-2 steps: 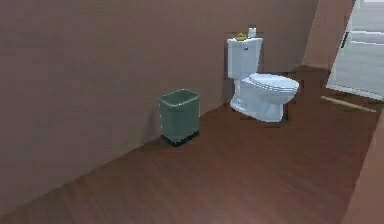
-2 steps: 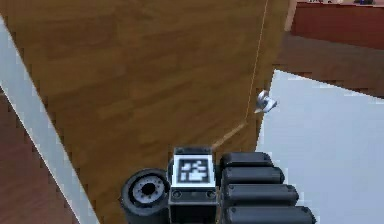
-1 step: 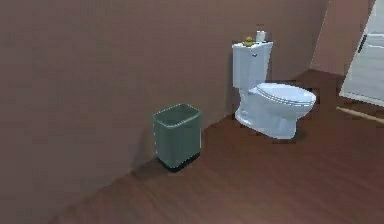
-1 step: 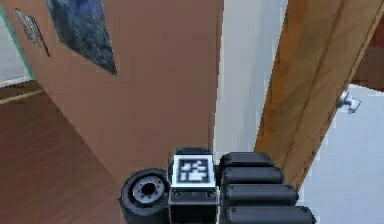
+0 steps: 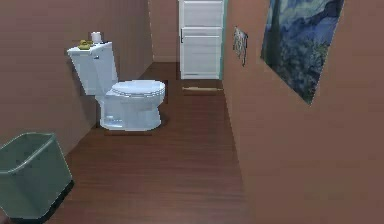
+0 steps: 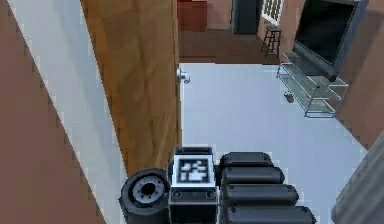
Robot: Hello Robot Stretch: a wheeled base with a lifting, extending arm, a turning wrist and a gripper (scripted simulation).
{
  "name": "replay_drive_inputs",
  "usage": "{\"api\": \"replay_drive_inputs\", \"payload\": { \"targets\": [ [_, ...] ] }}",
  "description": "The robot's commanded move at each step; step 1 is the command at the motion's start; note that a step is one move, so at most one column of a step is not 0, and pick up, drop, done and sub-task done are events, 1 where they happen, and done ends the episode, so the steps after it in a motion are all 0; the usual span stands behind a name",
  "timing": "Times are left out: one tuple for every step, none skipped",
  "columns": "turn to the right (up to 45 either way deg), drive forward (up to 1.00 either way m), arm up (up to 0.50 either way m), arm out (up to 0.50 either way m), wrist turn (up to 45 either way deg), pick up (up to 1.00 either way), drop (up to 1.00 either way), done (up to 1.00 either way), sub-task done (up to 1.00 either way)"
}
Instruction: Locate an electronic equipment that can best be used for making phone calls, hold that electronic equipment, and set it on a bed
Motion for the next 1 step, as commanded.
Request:
{"api": "replay_drive_inputs", "payload": {
  "targets": [
    [0.0,1.00,0.00,0.00,0.0,0.00,0.00,0.00,0.00]
  ]
}}
